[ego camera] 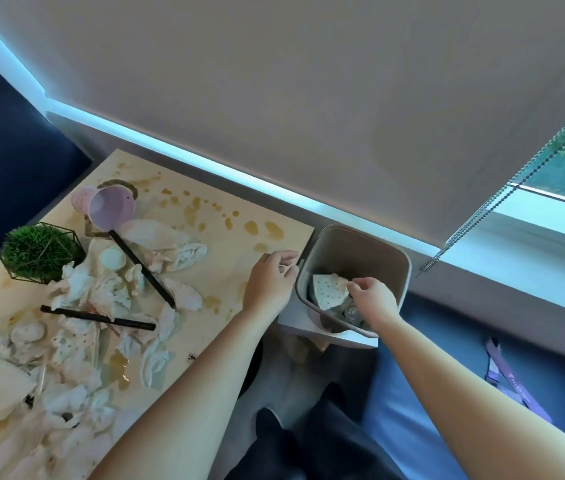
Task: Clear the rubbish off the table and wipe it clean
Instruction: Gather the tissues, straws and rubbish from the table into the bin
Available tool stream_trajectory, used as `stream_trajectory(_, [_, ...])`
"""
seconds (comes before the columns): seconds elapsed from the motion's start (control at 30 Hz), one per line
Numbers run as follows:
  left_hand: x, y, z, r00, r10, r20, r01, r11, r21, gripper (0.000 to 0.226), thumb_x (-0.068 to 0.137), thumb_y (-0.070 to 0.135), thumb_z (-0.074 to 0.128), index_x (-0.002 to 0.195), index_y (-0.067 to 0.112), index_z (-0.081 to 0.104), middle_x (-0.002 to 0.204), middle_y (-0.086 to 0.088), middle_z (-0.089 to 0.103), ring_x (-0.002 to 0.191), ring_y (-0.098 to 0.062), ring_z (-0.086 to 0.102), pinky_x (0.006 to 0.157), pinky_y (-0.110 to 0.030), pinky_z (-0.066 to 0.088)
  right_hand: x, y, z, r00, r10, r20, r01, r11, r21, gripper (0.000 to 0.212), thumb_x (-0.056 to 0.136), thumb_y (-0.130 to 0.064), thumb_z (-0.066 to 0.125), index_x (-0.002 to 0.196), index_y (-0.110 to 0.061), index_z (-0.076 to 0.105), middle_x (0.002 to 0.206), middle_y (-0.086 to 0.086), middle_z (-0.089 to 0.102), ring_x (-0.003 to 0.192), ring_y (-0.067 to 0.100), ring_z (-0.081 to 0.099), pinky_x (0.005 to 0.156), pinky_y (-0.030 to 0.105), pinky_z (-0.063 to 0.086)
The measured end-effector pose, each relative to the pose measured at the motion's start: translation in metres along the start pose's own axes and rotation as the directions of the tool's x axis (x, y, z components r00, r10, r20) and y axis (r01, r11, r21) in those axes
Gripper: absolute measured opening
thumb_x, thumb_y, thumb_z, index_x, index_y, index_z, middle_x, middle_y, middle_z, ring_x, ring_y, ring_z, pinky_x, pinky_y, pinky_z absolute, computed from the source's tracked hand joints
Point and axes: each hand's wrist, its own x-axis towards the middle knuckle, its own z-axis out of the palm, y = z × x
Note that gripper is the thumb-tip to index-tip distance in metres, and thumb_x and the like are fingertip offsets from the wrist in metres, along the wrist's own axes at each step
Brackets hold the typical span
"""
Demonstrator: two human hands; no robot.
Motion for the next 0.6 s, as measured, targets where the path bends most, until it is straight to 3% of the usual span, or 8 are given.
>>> stream_trajectory(0.07, [-0.001,-0.006,-0.007,1.0,0.0,-0.022,-0.001,1.0,-0.012,0.025,0.096,0.024,0.055,0.12,0.031,0.06,0.113,0.013,0.056,0.101,-0.006,0.056,0.076,-0.013,0.04,-0.006,-0.009,0.007,0.997,-0.073,0.004,0.073,0.997,0.006,0.032,0.099,-0.024,0.049,0.127,-0.016,0.061,0.106,-0.003,0.064,0.072,0.004,0.054,0.06,0.019,0.039])
stream_trajectory(0.13, [-0.003,-0.011,-0.015,0.999,-0.001,-0.054,0.0,1.0,-0.031,0.024,0.096,0.024,0.054,0.119,0.03,0.061,0.111,0.013,0.057,0.1,-0.006,0.057,0.08,-0.017,0.041,-0.013,-0.026,0.015,0.986,-0.168,0.001,0.168,0.985,0.024,0.026,0.098,-0.023,0.052,0.12,-0.017,0.064,0.11,-0.003,0.064,0.076,0.001,0.052,0.07,0.02,0.041])
stream_trajectory(0.3, [-0.01,-0.023,-0.046,0.983,-0.046,-0.179,0.026,0.994,-0.11,0.022,0.098,0.027,0.053,0.117,0.028,0.063,0.112,0.011,0.06,0.099,-0.006,0.058,0.08,-0.018,0.043,-0.031,-0.078,0.045,0.94,-0.334,0.073,0.328,0.941,0.088,0.008,0.094,-0.028,0.06,0.097,-0.021,0.063,0.09,-0.007,0.064,0.083,0.011,0.06,0.066,0.021,0.046])
stream_trajectory(0.5, [-0.02,-0.051,-0.098,0.951,-0.121,-0.283,0.081,0.986,-0.149,0.021,0.098,0.028,0.052,0.116,0.029,0.063,0.109,0.012,0.061,0.097,-0.003,0.057,0.08,-0.023,0.044,-0.058,-0.117,0.088,0.892,-0.403,0.206,0.403,0.914,0.045,0.016,0.092,-0.034,0.063,0.092,-0.017,0.062,0.08,-0.007,0.061,0.07,0.01,0.055,0.056,0.021,0.041])
stream_trajectory(0.6, [-0.027,-0.07,-0.121,0.936,-0.157,-0.314,0.109,0.98,-0.165,0.023,0.098,0.028,0.052,0.118,0.025,0.064,0.109,0.01,0.062,0.095,-0.004,0.059,0.083,-0.025,0.047,-0.068,-0.128,0.111,0.881,-0.384,0.274,0.391,0.92,0.031,0.018,0.094,-0.03,0.06,0.094,-0.013,0.065,0.082,0.001,0.065,0.07,0.018,0.056,0.059,0.028,0.045])
